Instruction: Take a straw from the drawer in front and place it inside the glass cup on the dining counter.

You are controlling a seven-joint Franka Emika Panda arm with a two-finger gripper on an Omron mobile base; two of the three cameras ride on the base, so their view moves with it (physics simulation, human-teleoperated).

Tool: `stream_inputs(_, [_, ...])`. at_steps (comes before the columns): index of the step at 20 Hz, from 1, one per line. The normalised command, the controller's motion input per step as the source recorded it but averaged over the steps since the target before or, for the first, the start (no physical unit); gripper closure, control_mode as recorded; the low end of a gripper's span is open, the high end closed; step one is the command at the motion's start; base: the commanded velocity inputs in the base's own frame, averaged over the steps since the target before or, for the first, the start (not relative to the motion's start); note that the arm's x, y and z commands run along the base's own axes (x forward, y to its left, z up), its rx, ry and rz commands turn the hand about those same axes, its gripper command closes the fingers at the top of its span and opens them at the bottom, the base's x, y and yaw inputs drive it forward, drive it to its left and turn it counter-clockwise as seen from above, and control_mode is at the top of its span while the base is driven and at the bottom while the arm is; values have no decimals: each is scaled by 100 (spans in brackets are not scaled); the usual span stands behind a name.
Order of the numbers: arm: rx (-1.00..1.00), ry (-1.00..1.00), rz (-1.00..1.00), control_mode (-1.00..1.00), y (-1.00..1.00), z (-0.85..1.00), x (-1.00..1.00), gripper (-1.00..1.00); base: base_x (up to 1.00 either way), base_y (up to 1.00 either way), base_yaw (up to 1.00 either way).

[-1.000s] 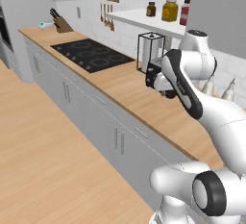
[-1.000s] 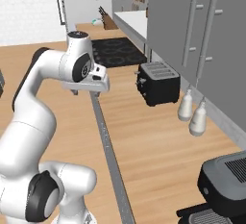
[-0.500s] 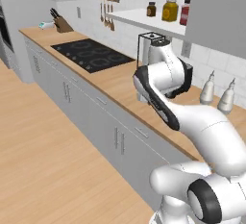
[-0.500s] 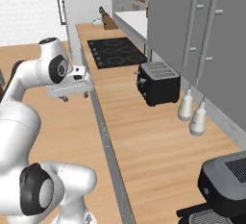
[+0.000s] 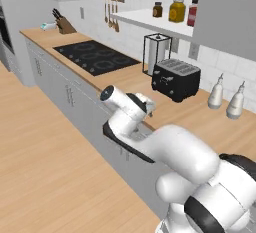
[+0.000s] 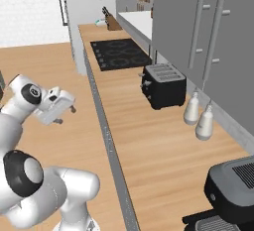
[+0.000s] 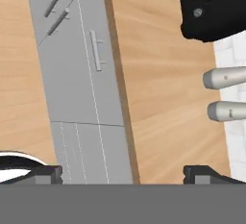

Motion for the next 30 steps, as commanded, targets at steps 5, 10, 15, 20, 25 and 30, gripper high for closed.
stream_inputs(5, [-46, -8, -6, -100, 23, -76, 52, -100, 0, 0, 0])
stream_inputs(10, [-33, -3, -7, -100, 2, -65, 49, -100, 0, 0, 0])
stream_inputs(15, [-28, -4, -7, -100, 0, -59, 47, -100, 0, 0, 0])
stream_inputs(20, [-28, -6, -2, -100, 0, -57, 33, -100, 0, 0, 0])
stream_inputs(25, [-25, -1, 0, -100, -2, -54, 31, -100, 0, 0, 0])
stream_inputs(30, [-8, 0, 0, -100, -2, -43, 60, -100, 0, 0, 0])
